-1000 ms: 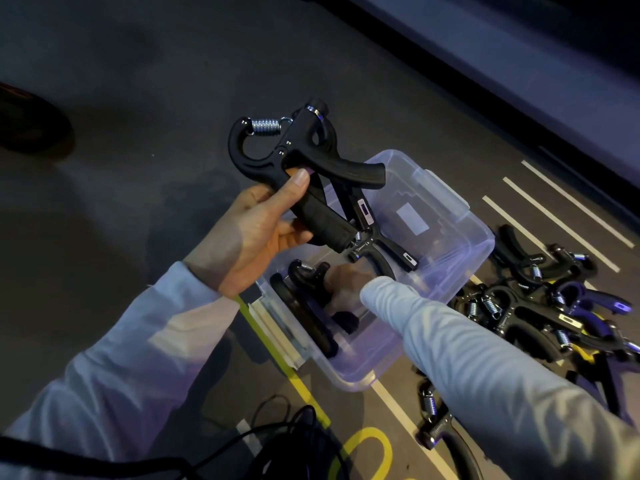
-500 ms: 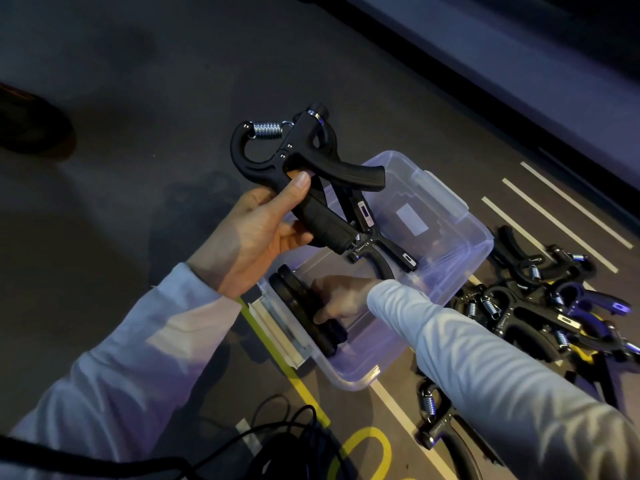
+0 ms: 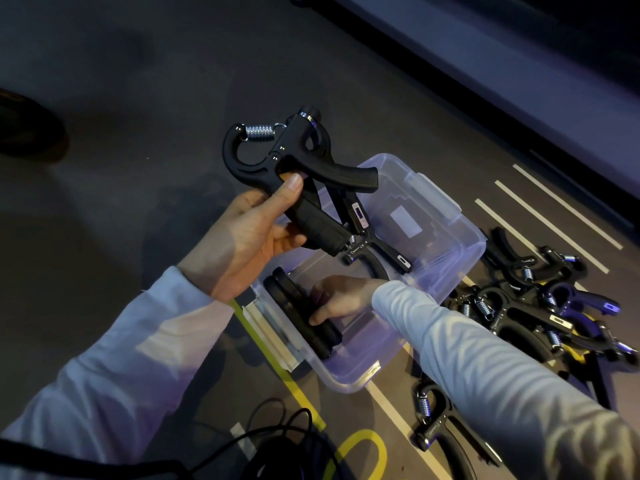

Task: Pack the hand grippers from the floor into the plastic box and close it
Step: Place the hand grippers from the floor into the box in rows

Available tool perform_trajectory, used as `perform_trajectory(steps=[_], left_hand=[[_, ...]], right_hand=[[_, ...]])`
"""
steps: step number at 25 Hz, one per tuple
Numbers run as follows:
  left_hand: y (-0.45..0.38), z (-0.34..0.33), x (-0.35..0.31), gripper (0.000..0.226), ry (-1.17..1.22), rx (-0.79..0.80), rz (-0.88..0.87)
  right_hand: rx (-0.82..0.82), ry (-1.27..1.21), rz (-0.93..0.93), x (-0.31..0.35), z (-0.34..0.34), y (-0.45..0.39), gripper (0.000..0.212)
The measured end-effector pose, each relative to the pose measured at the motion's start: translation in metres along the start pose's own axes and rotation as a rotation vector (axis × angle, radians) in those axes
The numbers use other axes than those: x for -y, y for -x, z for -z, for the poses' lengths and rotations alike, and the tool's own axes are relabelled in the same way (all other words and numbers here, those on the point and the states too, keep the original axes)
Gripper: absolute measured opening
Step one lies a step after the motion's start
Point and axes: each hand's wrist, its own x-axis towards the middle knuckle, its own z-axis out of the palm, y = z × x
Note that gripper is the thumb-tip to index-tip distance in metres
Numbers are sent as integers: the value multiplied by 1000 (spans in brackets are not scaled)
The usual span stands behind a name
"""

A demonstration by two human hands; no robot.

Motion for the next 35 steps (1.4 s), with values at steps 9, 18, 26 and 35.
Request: perform_trajectory(steps=[9,18,26,35], left_hand=[[-2,2,-2,39,15,19,-11],[-5,3,-3,47,28,29,-38],[-2,4,-4,48,66,30,-26],[-1,2,-5,53,67,-7,-21]], right_hand=[[-419,46,-489,-46,32,-14,60],[-454,65,-544,-38,16,-30,41],[-229,143,-353,-23,32,-5,10],[-32,51,-85,-11,22,11,30]])
